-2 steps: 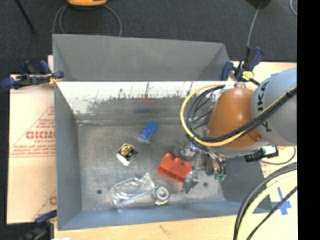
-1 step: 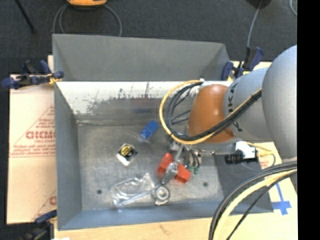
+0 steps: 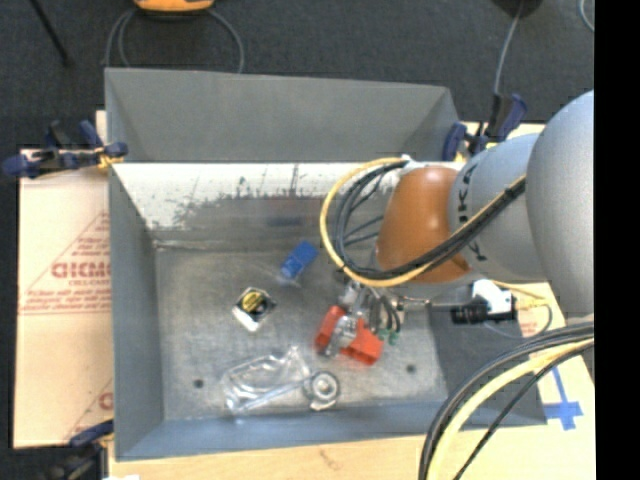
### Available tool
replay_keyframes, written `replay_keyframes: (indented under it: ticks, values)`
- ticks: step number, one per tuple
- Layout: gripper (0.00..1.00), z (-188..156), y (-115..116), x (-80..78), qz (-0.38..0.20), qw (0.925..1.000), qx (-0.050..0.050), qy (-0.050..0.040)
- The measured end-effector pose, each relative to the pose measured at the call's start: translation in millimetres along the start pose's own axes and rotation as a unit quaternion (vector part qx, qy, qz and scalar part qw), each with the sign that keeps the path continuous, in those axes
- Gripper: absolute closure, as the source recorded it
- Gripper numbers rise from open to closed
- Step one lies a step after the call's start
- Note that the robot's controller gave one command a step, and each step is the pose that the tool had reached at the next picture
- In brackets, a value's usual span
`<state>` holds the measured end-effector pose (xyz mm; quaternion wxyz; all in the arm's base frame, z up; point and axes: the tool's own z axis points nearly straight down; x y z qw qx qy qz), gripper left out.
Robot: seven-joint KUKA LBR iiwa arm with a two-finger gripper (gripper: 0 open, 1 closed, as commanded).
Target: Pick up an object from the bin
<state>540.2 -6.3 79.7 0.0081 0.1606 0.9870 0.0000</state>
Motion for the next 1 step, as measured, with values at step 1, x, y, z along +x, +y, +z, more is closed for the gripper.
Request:
replay_keyframes:
  ticks: [1]
  values:
    - [1.00, -153.5, -18.2, 9.6, -0.156, 0.9877, 0.000, 0.0031]
